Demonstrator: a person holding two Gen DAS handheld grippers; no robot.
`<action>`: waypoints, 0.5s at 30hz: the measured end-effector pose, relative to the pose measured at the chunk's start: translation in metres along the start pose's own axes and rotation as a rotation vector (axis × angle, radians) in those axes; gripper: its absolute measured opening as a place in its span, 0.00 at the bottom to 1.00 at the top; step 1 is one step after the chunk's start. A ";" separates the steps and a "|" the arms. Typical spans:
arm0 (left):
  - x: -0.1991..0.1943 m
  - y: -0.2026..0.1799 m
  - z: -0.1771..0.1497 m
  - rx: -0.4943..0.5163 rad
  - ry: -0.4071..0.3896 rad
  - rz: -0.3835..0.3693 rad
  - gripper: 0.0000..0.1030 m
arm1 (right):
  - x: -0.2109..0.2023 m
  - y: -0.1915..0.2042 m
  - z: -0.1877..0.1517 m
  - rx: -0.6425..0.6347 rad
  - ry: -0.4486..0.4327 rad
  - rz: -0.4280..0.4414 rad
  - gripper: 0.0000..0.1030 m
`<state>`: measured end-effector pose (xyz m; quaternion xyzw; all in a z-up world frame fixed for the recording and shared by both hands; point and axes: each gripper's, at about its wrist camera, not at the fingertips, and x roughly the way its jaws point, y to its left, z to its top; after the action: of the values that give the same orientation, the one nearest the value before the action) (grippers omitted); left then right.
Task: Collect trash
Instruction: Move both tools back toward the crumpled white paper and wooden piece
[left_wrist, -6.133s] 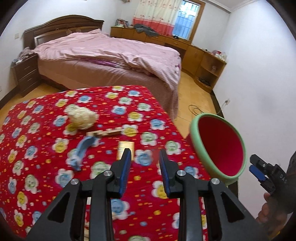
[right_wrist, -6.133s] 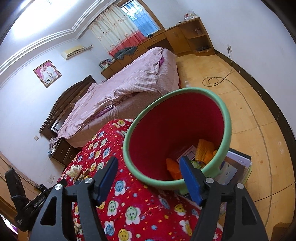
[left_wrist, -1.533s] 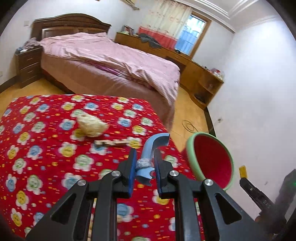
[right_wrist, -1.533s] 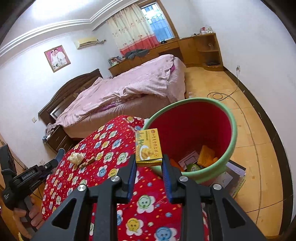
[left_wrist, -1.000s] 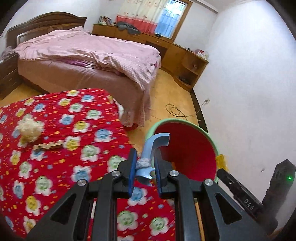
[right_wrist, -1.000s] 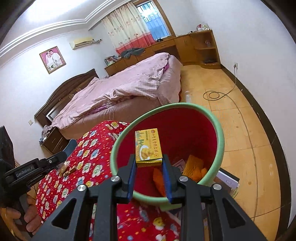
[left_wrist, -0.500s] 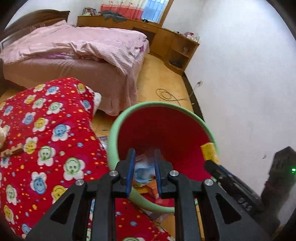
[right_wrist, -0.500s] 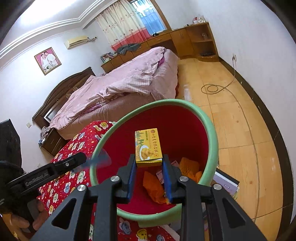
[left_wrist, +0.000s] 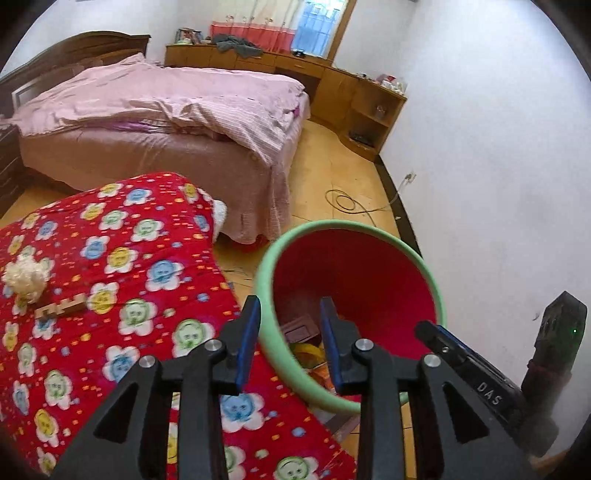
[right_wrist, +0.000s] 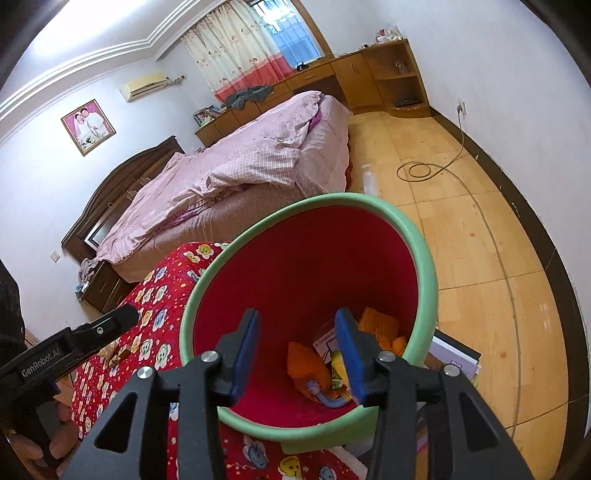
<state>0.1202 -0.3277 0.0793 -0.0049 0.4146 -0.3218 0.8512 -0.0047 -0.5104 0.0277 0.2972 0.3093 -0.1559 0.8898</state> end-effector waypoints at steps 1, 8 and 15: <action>-0.003 0.004 -0.001 -0.009 -0.004 0.003 0.31 | -0.001 0.001 -0.001 0.000 0.001 0.002 0.47; -0.032 0.034 -0.004 -0.058 -0.034 0.039 0.31 | -0.013 0.016 -0.005 -0.001 -0.010 0.018 0.56; -0.060 0.064 -0.011 -0.104 -0.058 0.075 0.31 | -0.026 0.043 -0.011 -0.026 -0.025 0.035 0.67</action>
<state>0.1206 -0.2415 0.0967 -0.0427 0.4058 -0.2673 0.8730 -0.0093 -0.4674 0.0561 0.2890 0.2949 -0.1398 0.9000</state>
